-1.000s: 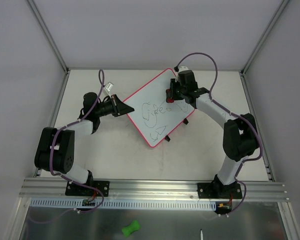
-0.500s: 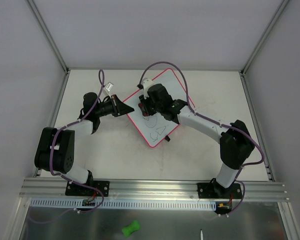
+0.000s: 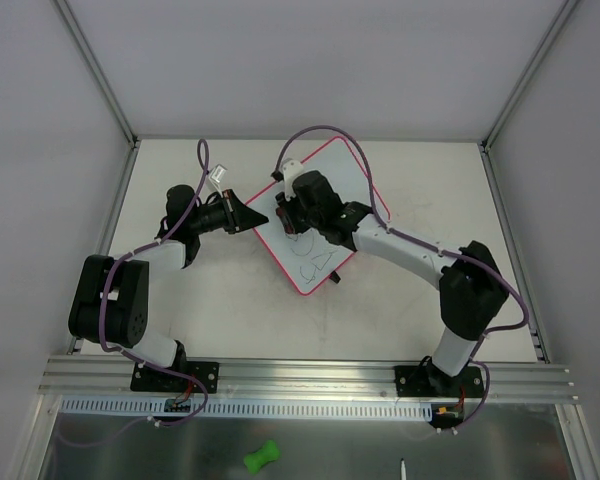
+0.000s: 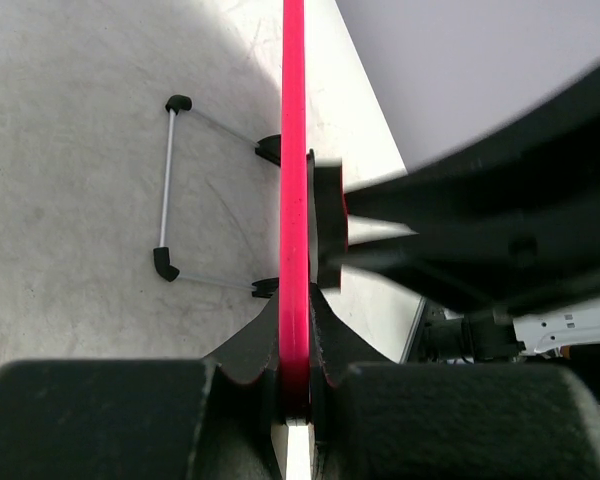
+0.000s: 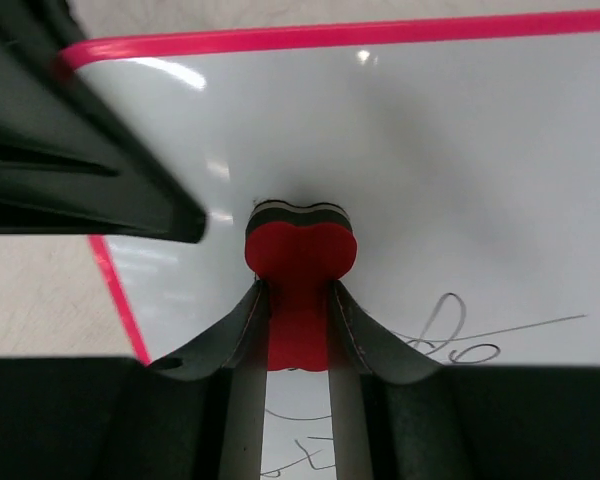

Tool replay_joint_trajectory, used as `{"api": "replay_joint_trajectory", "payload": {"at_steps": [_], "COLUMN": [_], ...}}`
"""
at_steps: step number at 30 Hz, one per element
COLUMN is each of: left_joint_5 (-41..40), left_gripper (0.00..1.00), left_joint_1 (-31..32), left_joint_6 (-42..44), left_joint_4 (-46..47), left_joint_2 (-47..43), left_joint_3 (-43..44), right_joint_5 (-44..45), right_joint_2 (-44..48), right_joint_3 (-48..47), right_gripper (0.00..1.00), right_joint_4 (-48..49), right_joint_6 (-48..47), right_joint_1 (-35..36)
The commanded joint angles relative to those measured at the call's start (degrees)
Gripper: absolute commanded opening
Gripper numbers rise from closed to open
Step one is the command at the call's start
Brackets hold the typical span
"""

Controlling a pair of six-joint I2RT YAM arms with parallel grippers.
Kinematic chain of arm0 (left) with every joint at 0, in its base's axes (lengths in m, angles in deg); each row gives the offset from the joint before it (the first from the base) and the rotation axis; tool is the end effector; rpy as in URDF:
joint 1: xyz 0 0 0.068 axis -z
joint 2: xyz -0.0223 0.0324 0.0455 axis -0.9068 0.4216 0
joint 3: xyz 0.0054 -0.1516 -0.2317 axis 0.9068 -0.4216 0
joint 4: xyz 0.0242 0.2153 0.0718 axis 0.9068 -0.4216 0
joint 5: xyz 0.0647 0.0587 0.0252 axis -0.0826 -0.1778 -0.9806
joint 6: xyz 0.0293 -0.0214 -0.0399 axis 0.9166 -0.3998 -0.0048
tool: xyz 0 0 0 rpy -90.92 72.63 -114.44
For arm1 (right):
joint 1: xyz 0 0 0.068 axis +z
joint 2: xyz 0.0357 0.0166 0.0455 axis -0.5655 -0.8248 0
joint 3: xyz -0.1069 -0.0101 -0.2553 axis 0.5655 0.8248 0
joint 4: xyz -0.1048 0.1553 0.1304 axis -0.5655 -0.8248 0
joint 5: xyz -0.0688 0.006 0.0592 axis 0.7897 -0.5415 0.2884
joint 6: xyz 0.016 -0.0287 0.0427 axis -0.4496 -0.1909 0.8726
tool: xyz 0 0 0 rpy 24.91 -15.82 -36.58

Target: Erase the whiteboard

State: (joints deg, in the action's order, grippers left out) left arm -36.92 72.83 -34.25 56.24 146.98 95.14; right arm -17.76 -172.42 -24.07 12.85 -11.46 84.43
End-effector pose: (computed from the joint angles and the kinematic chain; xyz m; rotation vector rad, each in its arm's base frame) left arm 0.2795 -0.0663 0.2527 0.2232 1.8303 -1.3610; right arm 0.2479 0.2890 0.3053 -1.0374 1.8027 0.2701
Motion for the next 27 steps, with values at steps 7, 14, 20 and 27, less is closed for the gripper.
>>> {"api": "replay_joint_trajectory", "payload": {"at_steps": [7,14,20,27], "left_joint_5": [3.5,3.6,3.6,3.5], "left_gripper": [0.0,0.0,0.0,0.0], "left_joint_1": [0.1,0.1,0.1,0.1], "left_joint_6": [3.2,3.2,3.3,3.1], "left_joint_4": [2.5,2.5,2.5,2.5], "left_joint_2": [-2.3,-2.3,-2.3,-2.2], "left_joint_3": [-0.4,-0.4,-0.4,-0.4], "right_joint_5": [3.9,-8.5,-9.2,-4.0], "right_joint_2": [2.2,-0.5,0.6,4.8], "right_joint_3": [7.0,11.5,13.4,14.2], "right_gripper": [0.0,0.0,0.0,0.0], "right_joint_4": [1.0,4.8,7.2,10.6], "right_joint_6": [12.4,20.7,20.1,11.6], "right_joint_1": [-16.1,-26.8,-26.2,-15.7]}}
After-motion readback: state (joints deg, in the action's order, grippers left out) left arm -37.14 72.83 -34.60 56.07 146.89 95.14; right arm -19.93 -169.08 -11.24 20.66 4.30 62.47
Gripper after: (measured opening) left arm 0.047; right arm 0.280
